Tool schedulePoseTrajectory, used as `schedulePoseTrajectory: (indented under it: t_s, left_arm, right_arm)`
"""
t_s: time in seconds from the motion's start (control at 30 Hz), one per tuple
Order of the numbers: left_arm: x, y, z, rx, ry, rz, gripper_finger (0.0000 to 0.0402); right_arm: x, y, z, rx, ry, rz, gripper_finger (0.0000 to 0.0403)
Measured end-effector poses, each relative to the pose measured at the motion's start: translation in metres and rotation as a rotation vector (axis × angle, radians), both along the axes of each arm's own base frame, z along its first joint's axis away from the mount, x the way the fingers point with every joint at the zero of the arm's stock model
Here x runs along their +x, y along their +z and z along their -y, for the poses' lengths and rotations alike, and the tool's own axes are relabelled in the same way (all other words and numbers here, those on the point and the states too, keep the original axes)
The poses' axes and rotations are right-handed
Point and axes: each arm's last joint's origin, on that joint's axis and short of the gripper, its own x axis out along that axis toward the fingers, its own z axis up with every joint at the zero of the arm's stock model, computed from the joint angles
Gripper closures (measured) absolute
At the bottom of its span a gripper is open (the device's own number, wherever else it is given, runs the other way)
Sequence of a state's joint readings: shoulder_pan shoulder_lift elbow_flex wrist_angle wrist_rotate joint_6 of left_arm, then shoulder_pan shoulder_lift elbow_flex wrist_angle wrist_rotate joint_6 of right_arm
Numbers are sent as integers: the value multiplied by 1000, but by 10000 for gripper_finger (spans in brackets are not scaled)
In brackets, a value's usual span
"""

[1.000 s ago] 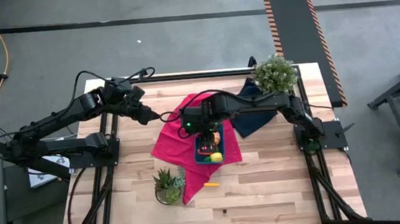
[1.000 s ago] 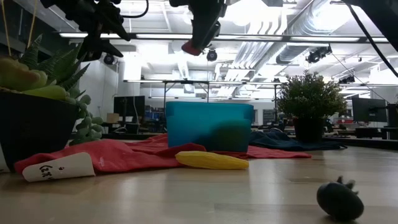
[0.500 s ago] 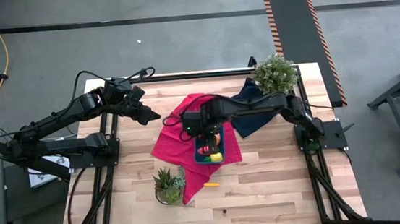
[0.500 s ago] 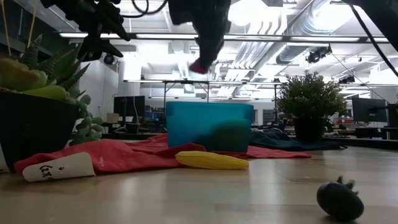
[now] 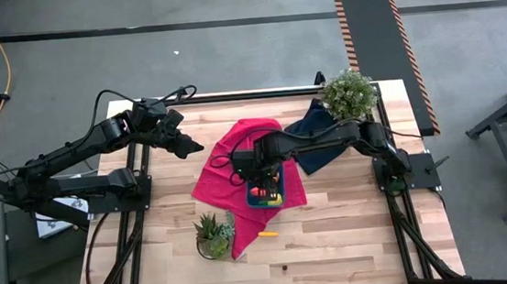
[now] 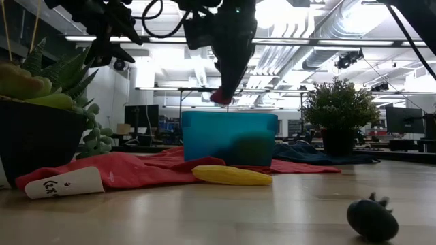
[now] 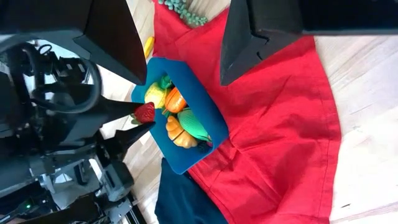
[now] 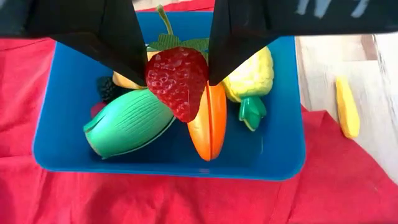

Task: Pick and placing Produce into tupperware
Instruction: Put the strawberry into the blue bin, then put the corn into the blue bin

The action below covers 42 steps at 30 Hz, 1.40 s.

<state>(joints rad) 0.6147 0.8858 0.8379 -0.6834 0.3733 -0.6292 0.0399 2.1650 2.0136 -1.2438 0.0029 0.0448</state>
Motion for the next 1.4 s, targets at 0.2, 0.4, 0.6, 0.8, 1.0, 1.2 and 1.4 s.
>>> schedulePoseTrajectory:
  t_s: [0.2, 0.4, 0.6, 0.8, 1.0, 1.2, 1.4]
  left_arm:
    - [0, 0, 0, 0, 0, 0, 208]
    - [0, 0, 0, 0, 0, 0, 208]
    - [0, 0, 0, 0, 1, 0, 208]
    - [0, 0, 0, 0, 0, 0, 208]
    - [0, 0, 0, 0, 1, 0, 208]
    - [0, 0, 0, -1, 1, 0, 208]
    - [0, 0, 0, 3, -2, -1, 208]
  right_arm:
    - [0, -10, 0, 3, -3, -9, 265]
    - [-2, -17, 0, 3, -6, -32, 265]
    - [-1, -17, 1, 14, -23, -22, 265]
    - [-1, -16, 5, 49, -33, -23, 236]
    - [-2, -17, 11, 63, -52, -29, 197]
    - [-2, -16, 10, 64, -53, -36, 192]
    - [-7, 0, 8, 66, -69, 10, 192]
